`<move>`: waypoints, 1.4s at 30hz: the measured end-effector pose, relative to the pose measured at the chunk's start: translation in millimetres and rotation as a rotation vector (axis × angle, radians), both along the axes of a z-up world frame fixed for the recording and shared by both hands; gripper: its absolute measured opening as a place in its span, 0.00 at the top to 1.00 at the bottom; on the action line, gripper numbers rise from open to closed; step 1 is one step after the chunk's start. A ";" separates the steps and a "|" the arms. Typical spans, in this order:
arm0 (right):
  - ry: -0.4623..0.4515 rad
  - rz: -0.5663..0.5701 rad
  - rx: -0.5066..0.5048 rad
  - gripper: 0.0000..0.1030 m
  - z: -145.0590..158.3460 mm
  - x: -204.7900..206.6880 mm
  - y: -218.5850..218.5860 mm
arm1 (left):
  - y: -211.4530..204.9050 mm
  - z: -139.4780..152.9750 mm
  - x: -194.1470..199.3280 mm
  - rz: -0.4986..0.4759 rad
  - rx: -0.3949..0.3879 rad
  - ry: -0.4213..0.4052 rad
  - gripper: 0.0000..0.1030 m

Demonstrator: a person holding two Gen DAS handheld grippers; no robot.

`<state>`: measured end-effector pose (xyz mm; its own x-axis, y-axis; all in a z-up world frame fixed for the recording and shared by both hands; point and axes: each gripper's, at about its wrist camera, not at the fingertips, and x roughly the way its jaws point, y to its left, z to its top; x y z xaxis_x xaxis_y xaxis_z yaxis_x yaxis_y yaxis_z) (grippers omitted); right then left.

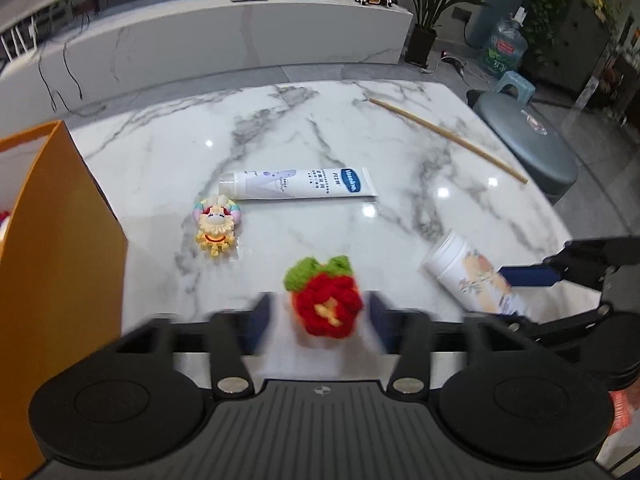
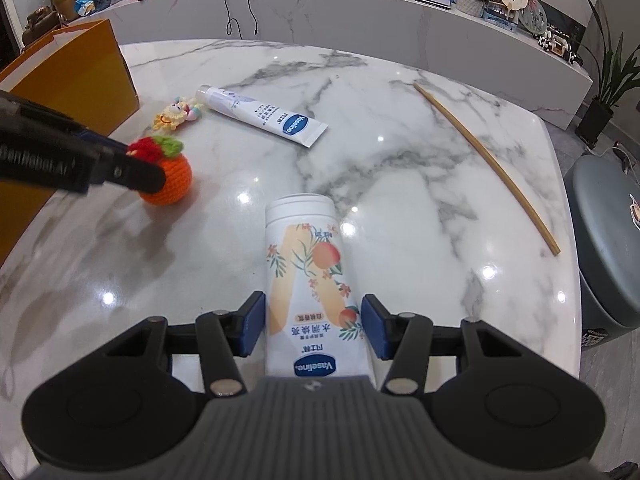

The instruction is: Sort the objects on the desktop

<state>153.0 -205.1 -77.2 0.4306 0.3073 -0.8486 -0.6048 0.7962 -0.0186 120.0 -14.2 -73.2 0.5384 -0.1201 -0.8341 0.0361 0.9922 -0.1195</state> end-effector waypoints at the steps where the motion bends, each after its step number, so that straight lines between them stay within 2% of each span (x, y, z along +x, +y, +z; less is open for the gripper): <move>1: -0.001 0.000 -0.001 0.47 0.1 0.0 0.1 | -1.3 -1.0 -0.9 -0.003 -0.002 -0.012 0.19; 5: -0.001 0.000 0.001 0.47 0.0 0.0 0.2 | -8.5 -5.7 4.1 -0.020 -0.011 -0.028 0.19; 10: -0.001 0.004 0.004 0.46 0.4 0.1 0.7 | -16.4 -22.5 10.0 -0.047 0.028 0.055 0.22; 16: 0.002 0.016 0.008 0.46 0.9 1.4 -1.5 | -10.5 -11.3 -5.2 -0.059 0.047 0.060 0.22; 20: -0.001 0.020 0.006 0.46 0.4 0.8 -3.0 | -4.2 -14.9 -12.8 -0.067 0.071 0.088 0.22; 26: -0.001 0.020 0.004 0.45 0.0 1.2 -3.5 | 1.5 -19.4 -20.0 -0.086 0.080 0.086 0.34; 27: -0.001 0.018 0.004 0.45 -0.2 1.2 -3.7 | 1.1 -19.3 -20.4 -0.088 0.085 0.084 0.38; 29: -0.001 0.016 0.004 0.45 -0.5 1.4 -3.6 | 0.1 -18.0 -20.8 -0.091 0.092 0.080 0.52; 30: -0.001 0.016 0.003 0.45 -0.5 1.4 -3.7 | 0.0 -17.1 -20.9 -0.092 0.089 0.079 0.54; 42: -0.007 -0.007 0.016 0.48 10.2 3.7 0.0 | 11.1 13.0 -31.1 -0.091 0.032 0.026 0.54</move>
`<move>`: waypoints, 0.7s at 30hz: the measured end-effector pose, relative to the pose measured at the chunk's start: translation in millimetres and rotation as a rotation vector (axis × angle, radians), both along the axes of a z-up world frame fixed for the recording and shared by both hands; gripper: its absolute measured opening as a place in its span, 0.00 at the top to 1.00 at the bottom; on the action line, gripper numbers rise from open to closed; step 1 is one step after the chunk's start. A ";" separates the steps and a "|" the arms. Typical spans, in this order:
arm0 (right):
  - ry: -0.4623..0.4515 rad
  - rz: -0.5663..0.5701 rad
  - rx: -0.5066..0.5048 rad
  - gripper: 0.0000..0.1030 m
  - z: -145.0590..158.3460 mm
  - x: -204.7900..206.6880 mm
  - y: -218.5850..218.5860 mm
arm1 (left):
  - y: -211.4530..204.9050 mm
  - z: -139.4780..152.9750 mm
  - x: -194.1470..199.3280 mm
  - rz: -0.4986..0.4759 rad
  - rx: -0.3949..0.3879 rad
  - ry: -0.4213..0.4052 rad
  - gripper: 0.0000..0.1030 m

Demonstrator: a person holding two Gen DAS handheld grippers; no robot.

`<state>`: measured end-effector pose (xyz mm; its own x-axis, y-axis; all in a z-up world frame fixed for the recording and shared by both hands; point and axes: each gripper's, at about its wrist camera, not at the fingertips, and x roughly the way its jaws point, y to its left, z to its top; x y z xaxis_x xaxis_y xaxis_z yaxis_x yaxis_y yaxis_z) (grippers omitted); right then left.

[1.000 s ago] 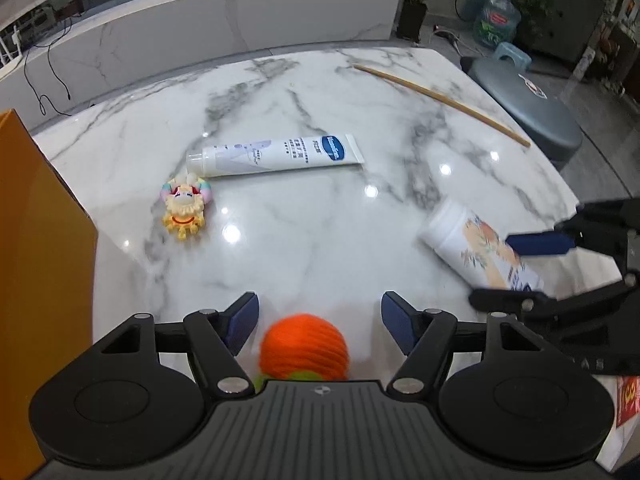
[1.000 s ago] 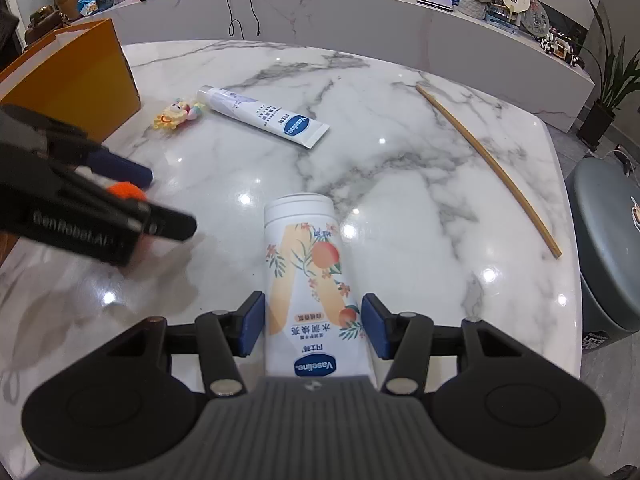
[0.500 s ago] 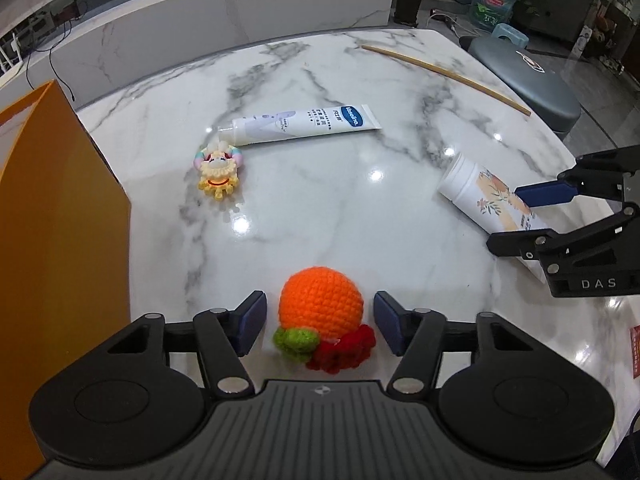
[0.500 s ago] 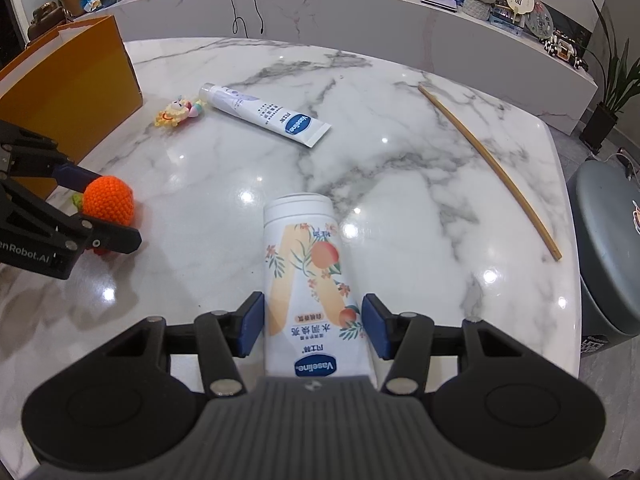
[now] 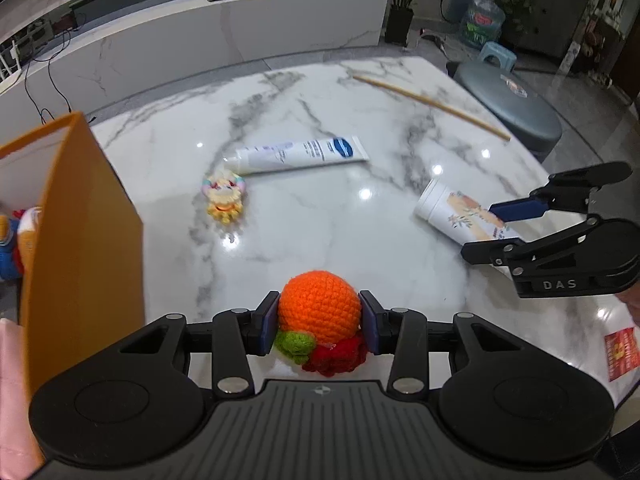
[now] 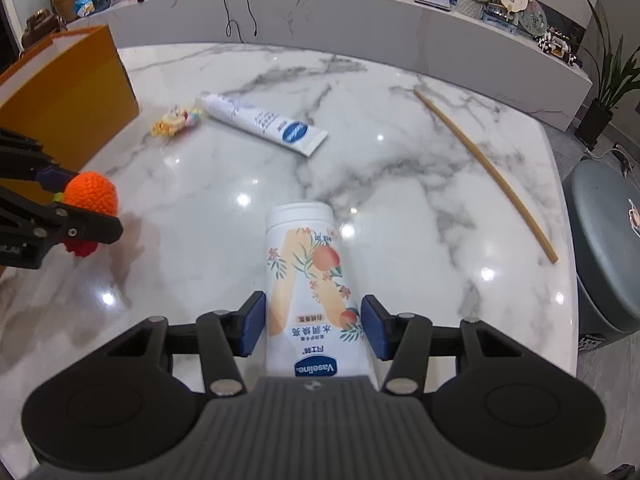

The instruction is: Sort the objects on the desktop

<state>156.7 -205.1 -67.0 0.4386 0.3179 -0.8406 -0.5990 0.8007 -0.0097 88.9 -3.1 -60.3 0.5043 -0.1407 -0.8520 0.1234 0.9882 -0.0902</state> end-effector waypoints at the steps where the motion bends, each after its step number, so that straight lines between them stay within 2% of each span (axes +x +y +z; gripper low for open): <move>1: -0.003 -0.002 0.004 0.48 2.7 0.5 0.8 | 2.9 4.2 -1.3 0.005 -0.008 -0.006 0.54; 12: -0.020 -0.016 0.042 0.49 28.9 -0.8 27.3 | 34.9 52.2 -17.8 0.060 -0.100 -0.096 0.54; 14: -0.002 -0.013 0.022 0.49 25.4 -2.8 32.0 | 38.3 53.6 -19.8 0.060 -0.105 -0.097 0.54; 18: 0.092 0.058 -0.079 0.50 2.7 -11.2 41.9 | 41.6 52.6 -24.1 0.055 -0.104 -0.090 0.54; 21: 0.107 0.096 -0.121 0.48 -5.7 -15.6 47.8 | 46.4 54.7 -29.2 0.056 -0.108 -0.094 0.54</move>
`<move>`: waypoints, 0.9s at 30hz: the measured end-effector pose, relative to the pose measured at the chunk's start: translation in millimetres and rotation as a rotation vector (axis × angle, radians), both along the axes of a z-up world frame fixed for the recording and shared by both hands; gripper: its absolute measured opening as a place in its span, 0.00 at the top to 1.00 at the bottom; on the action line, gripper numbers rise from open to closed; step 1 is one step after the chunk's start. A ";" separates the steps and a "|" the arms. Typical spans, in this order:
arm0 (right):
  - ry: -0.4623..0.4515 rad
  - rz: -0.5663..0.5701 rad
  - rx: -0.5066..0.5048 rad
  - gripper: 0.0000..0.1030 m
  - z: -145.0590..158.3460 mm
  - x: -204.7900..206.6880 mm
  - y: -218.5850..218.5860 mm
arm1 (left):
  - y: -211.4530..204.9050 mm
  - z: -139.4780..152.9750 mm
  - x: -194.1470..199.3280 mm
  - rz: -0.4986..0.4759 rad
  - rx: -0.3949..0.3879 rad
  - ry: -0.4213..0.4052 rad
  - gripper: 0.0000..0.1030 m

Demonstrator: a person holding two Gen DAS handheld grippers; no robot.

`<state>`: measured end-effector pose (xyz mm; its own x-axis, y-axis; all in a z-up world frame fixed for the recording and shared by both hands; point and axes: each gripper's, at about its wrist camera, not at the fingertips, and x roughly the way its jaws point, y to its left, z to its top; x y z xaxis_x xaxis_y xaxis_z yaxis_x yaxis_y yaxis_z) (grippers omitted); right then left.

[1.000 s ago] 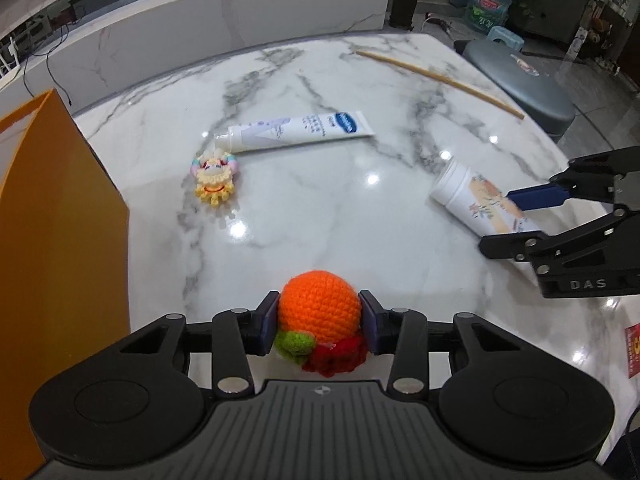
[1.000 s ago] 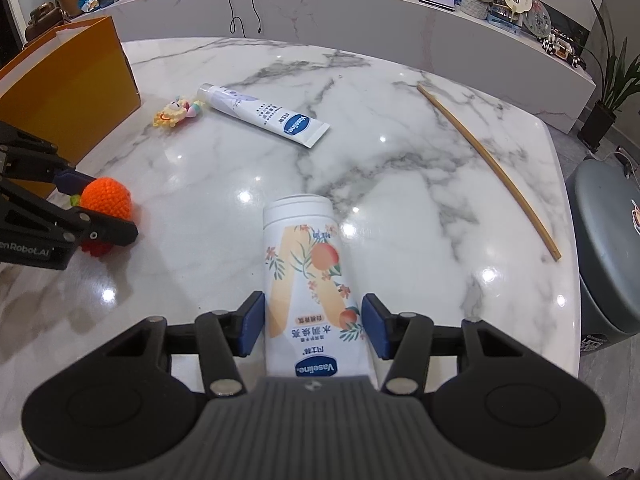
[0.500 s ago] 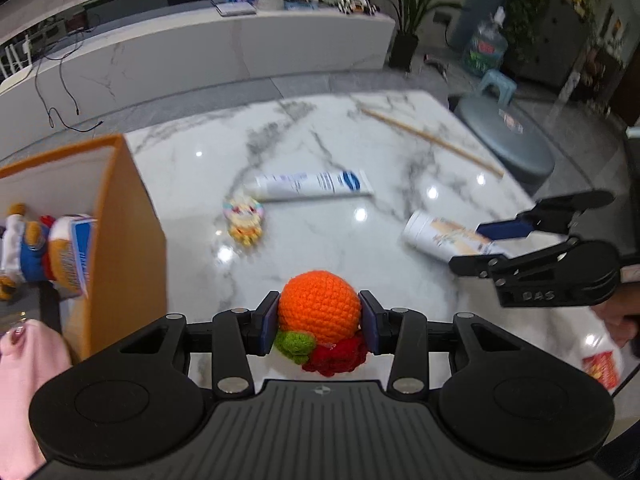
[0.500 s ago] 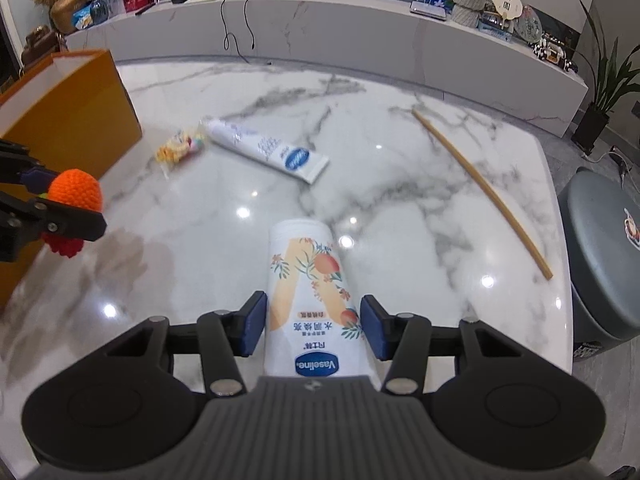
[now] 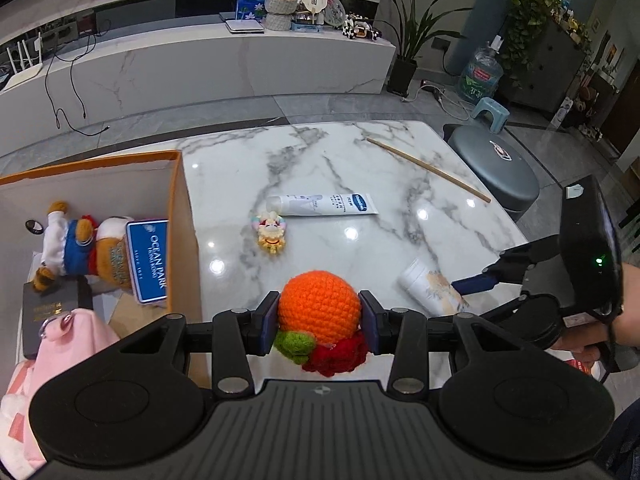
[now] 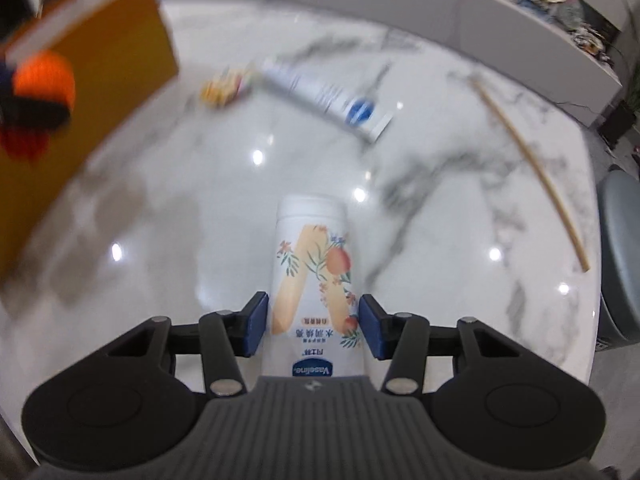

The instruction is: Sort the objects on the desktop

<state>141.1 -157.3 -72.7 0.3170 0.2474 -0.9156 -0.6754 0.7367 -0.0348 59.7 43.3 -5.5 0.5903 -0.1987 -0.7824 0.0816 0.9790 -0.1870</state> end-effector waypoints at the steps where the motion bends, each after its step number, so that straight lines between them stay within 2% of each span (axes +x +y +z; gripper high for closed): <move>1: 0.004 0.003 -0.006 0.46 1.3 0.8 2.4 | 2.1 1.1 -1.8 0.000 -0.003 -0.002 0.54; 4: -0.051 0.013 -0.025 0.36 4.7 3.5 12.5 | 7.1 5.9 -7.2 0.003 -0.009 -0.014 0.54; 5: -0.060 0.013 -0.020 0.36 5.4 5.8 15.8 | 8.7 7.2 -9.0 0.004 -0.011 -0.018 0.54; 6: -0.060 0.011 -0.015 0.37 5.5 10.0 20.5 | 10.5 8.5 -10.2 0.004 -0.013 -0.020 0.54; 8: -0.038 0.007 -0.011 0.54 3.7 16.2 26.4 | 14.0 10.1 -12.8 0.005 -0.017 -0.022 0.54; 12: -0.017 0.006 -0.020 0.55 5.4 20.0 35.8 | 22.1 15.8 -17.2 0.008 -0.030 -0.031 0.54; 14: -0.012 -0.002 0.013 0.55 12.6 19.9 36.3 | 26.8 20.5 -20.4 0.012 -0.036 -0.042 0.54; 21: -0.099 -0.039 0.176 0.55 75.5 13.0 39.0 | 63.3 48.5 -36.7 0.064 -0.062 -0.099 0.54; 27: -0.167 0.023 0.307 0.55 125.4 -6.5 76.3 | 106.5 65.7 -51.0 0.152 -0.065 -0.128 0.54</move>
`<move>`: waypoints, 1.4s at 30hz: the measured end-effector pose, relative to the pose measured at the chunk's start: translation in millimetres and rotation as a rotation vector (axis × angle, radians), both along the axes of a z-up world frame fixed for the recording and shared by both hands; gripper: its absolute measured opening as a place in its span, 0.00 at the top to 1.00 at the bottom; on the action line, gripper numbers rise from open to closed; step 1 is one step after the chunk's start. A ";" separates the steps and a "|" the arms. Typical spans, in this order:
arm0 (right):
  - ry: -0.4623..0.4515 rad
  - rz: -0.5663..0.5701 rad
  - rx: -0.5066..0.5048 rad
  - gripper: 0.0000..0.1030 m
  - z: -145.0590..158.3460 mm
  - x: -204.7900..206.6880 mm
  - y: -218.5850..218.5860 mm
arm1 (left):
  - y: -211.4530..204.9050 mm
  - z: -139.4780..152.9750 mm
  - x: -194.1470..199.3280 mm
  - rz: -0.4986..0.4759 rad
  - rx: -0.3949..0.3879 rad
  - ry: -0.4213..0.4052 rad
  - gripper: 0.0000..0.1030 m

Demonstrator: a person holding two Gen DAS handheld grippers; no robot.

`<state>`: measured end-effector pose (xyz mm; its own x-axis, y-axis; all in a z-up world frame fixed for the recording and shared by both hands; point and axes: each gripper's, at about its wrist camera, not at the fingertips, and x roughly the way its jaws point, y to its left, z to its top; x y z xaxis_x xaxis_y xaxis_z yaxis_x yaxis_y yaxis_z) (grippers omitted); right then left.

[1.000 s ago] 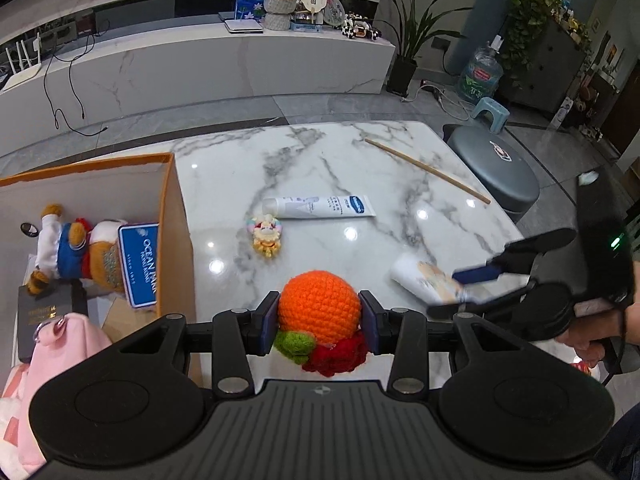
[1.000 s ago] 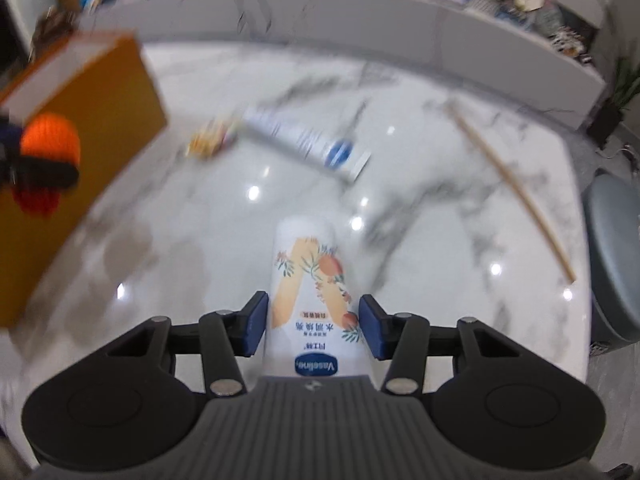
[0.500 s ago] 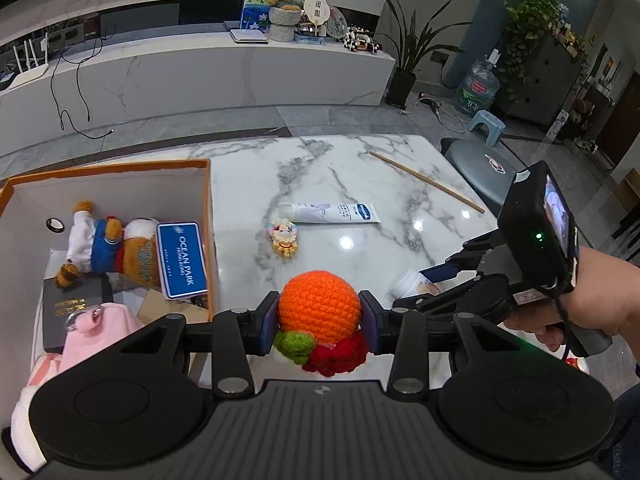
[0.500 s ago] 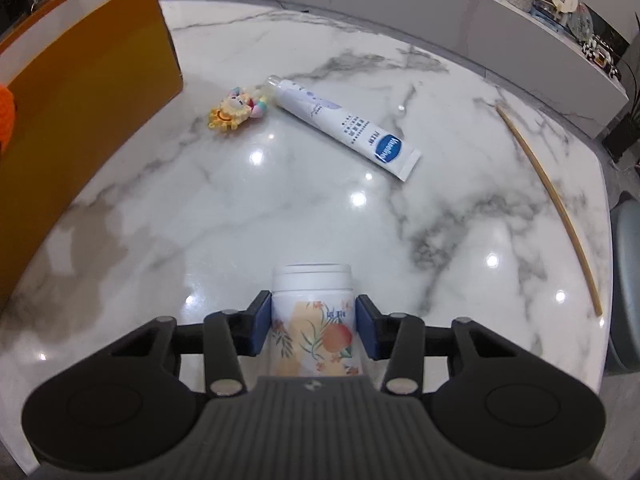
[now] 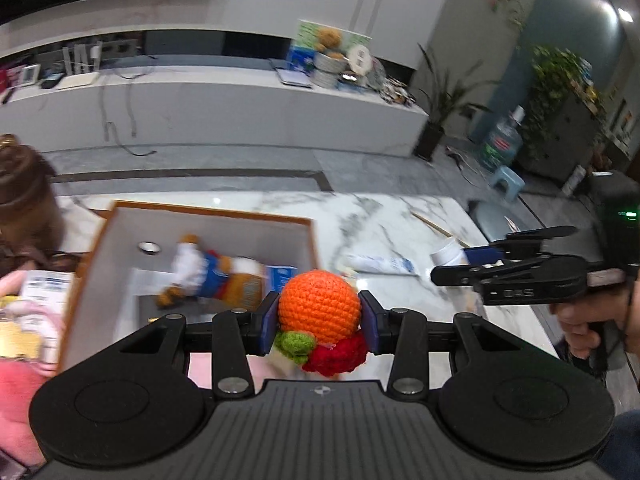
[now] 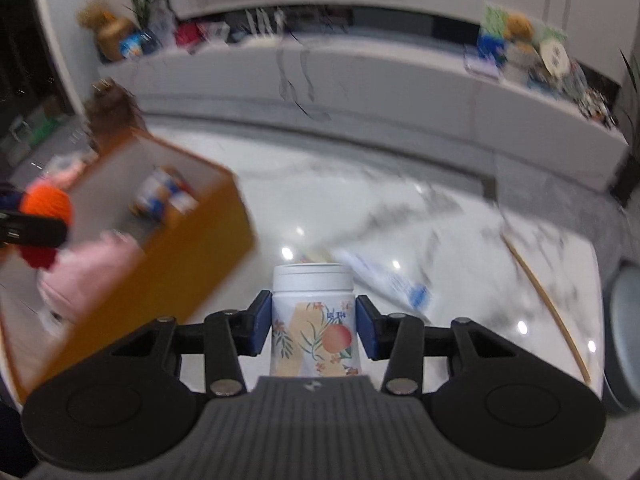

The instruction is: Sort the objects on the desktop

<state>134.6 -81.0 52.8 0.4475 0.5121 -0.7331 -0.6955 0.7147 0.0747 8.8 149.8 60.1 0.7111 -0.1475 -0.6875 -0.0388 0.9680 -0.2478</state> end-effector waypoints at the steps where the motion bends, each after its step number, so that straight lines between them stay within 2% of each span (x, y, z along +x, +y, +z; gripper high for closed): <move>1: -0.009 0.016 0.016 0.55 5.9 -3.9 8.4 | 7.1 2.4 -3.1 0.017 0.002 -0.003 0.54; 9: -0.058 0.182 0.132 0.55 44.6 -50.9 86.7 | 48.5 -1.5 -13.6 0.088 0.008 0.028 0.54; 14: -0.068 0.240 0.155 0.55 47.4 -71.5 120.6 | 61.6 -11.5 -14.9 0.095 0.016 0.069 0.54; 26: -0.025 0.231 0.079 0.55 6.2 -62.2 169.3 | 69.4 -40.2 -10.1 0.077 0.067 0.175 0.54; 35: -0.002 0.223 0.002 0.55 -24.0 -51.9 183.6 | 72.4 -63.6 -1.1 0.079 0.105 0.257 0.54; 42: 0.008 0.226 -0.028 0.55 -38.2 -49.6 190.4 | 68.5 -72.2 1.8 0.080 0.145 0.285 0.54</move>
<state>85.0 109.4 14.6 0.3179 0.5778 -0.7517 -0.8377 0.5426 0.0628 10.6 218.3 -12.1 0.4922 0.0146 -0.8704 -0.1640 0.9835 -0.0762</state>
